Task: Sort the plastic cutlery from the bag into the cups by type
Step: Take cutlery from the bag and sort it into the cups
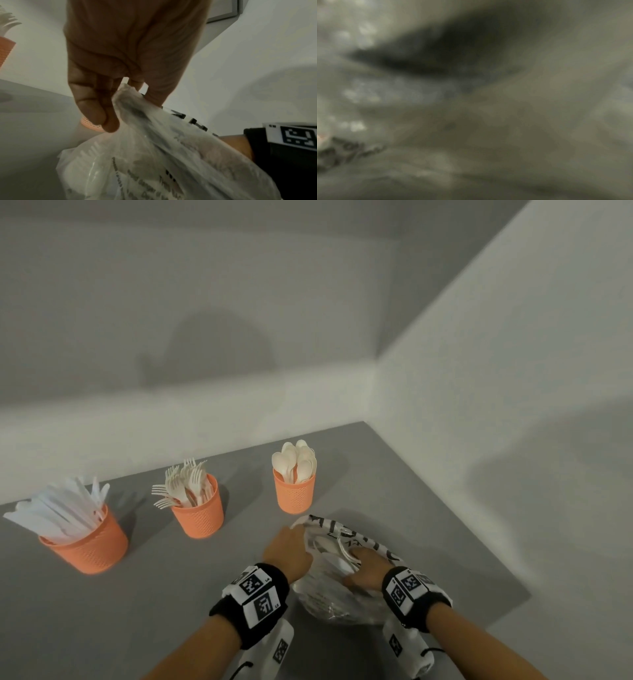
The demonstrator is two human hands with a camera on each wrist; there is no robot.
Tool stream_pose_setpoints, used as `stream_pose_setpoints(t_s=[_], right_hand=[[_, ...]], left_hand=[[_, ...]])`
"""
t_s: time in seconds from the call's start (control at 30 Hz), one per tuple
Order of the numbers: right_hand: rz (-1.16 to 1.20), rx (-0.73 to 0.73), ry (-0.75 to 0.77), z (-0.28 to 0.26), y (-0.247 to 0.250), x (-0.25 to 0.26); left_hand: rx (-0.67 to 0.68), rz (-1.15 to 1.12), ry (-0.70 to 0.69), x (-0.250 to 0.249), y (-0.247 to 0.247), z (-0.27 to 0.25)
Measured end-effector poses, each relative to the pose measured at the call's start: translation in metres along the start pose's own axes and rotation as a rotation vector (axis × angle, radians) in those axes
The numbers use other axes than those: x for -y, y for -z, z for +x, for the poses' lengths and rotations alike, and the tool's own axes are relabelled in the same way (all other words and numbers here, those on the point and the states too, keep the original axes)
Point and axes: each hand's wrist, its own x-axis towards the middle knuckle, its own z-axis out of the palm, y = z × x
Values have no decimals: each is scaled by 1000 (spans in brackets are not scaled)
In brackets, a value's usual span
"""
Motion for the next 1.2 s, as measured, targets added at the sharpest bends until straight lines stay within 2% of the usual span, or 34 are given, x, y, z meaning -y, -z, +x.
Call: stream_pose_setpoints(t_s=[0.1,0.2,0.4,0.6,0.73,1.03,1.2], right_hand=[[14,-10,10,-5,4,-3],[32,-34,12,-8,2,-5],[-11,-143,132,-6,-12,10],[21,-133,148,-7,-3,5],[31,-188,140,-8,7,-1],[17,-176,154,-8,7,1],[50,-180,168,-12,12,3]], left_hand=[[-16,-46,0,1,-4,2],[46,-143,-30,3,-9,4],[109,-199,-94,7,-15,6],[-29,-152,-32,15,-15,9],[-112,-78,-28,4,-17,7],[-115,4,-32,1,-18,10],[-196,-26,-39,0,-18,8]])
